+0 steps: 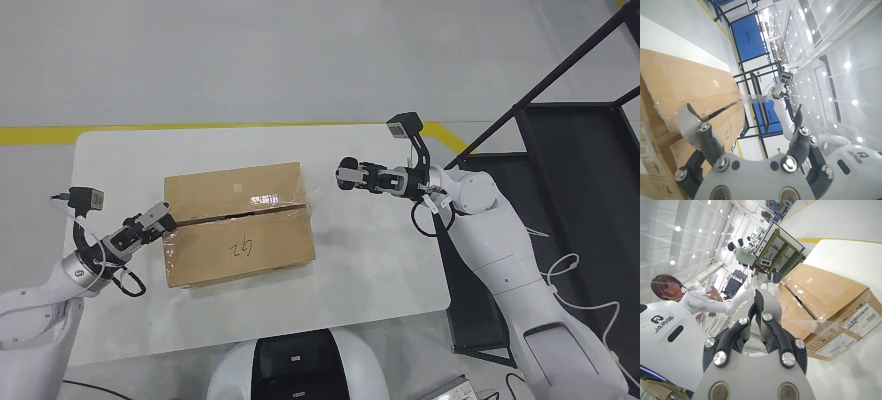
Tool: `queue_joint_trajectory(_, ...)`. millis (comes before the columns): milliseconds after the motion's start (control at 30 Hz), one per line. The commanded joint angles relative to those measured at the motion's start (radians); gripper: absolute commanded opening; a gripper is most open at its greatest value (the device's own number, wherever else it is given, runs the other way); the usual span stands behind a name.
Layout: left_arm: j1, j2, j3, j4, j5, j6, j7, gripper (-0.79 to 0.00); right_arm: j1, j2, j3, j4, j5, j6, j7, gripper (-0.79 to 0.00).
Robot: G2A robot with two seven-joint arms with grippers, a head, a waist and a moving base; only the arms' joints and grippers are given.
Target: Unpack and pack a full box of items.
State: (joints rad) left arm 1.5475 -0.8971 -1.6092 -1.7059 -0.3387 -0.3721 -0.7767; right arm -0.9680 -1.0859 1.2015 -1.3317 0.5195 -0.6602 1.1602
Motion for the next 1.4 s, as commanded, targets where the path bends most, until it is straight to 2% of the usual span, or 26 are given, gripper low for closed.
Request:
queue_joint_trajectory(0, -0.010, -0.001, 0.011, 0.015, 0.034, 0.023, 0.011, 0.000, 0.000, 0.000, 0.000, 0.000, 0.000, 0.000, 0.000, -0.785)
queue_joint_trajectory(200, -0.050, -0.008, 0.058, 0.063, 0.078, 0.066, 0.032, 0.000, 0.000, 0.000, 0.000, 0.000, 0.000, 0.000, 0.000, -0.785)
queue_joint_trajectory(433, -0.077, -0.014, 0.088, 0.089, 0.110, 0.062, 0.052, 0.000, -0.012, 0.001, 0.008, -0.008, -0.004, 0.006, -0.033, -0.785)
queue_joint_trajectory(533, -0.074, -0.015, 0.084, 0.086, 0.110, 0.060, 0.060, 0.000, -0.052, 0.010, 0.046, -0.028, -0.007, 0.006, -0.044, -0.785)
queue_joint_trajectory(933, -0.080, -0.021, 0.094, 0.084, 0.150, 0.090, 0.081, 0.000, -0.252, 0.076, 0.323, -0.105, 0.053, 0.079, 0.075, -0.785)
queue_joint_trajectory(1100, -0.089, -0.024, 0.105, 0.086, 0.167, 0.101, 0.092, 0.000, -0.281, 0.088, 0.388, -0.110, 0.084, 0.079, 0.079, -0.785)
queue_joint_trajectory(1367, -0.099, -0.028, 0.113, 0.094, 0.181, 0.111, 0.099, 0.000, -0.285, 0.100, 0.427, -0.089, 0.095, 0.086, 0.085, -0.785)
